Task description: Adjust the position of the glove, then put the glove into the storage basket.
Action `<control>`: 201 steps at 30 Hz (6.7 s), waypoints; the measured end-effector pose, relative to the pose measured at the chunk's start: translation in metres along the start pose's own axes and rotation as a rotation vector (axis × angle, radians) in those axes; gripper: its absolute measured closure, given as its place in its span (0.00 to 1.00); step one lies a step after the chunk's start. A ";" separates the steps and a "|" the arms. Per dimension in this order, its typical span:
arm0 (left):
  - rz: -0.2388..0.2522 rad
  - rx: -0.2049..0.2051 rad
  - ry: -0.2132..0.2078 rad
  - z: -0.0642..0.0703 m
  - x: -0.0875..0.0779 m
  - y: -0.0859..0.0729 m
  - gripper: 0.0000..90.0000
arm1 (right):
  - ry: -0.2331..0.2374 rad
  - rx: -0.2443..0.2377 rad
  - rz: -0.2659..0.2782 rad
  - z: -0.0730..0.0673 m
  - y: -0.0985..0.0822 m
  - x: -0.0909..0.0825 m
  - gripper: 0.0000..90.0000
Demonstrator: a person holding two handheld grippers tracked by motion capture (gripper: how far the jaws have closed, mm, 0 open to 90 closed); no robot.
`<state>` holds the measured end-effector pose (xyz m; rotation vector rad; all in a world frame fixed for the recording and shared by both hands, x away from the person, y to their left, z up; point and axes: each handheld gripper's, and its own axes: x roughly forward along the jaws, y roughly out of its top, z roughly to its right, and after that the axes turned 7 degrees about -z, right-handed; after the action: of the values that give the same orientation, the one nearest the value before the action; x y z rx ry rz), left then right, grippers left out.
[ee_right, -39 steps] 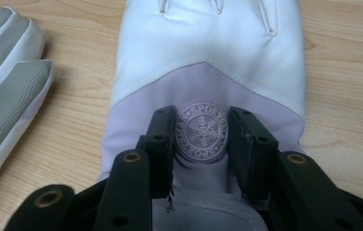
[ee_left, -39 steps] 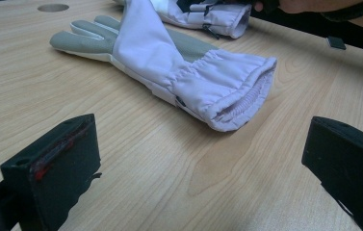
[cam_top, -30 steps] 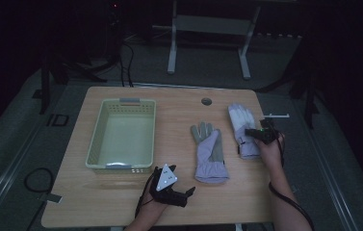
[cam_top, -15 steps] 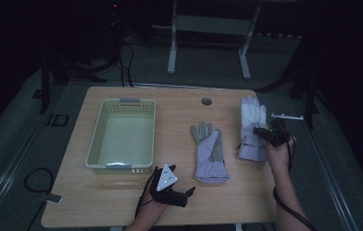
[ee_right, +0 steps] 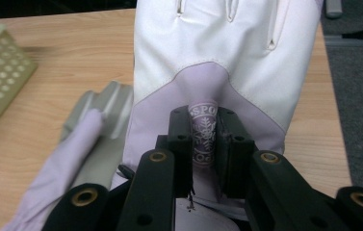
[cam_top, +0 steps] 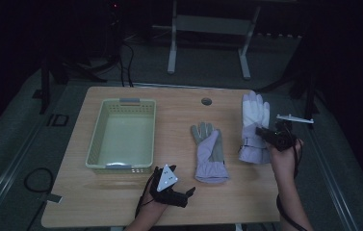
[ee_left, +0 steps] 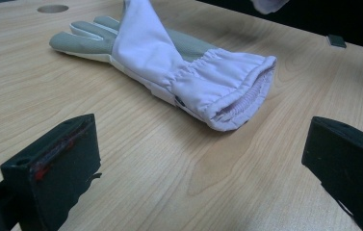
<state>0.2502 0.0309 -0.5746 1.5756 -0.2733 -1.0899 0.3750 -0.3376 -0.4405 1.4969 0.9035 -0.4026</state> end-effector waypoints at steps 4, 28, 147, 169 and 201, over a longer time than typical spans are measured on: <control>-0.001 0.011 0.001 0.001 0.000 0.000 0.00 | 0.015 -0.020 0.006 -0.017 -0.001 -0.009 0.87; 0.003 0.002 0.005 0.000 0.000 0.000 0.00 | 0.047 -0.066 -0.022 -0.130 -0.009 -0.010 0.87; -0.307 -0.294 -0.021 -0.063 0.093 0.101 0.17 | 0.268 -0.469 -0.122 -0.047 -0.027 0.073 0.41; -0.343 -0.473 -0.254 -0.076 0.114 0.076 0.50 | 0.420 -0.375 -0.305 -0.035 -0.043 0.113 0.67; -0.274 -0.293 -0.266 -0.070 0.032 0.149 0.80 | 0.330 -0.484 -0.044 -0.088 -0.012 0.029 0.91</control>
<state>0.3757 0.0062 -0.4665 1.2292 -0.0688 -1.4846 0.3613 -0.2466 -0.4555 1.1097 1.1965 0.0418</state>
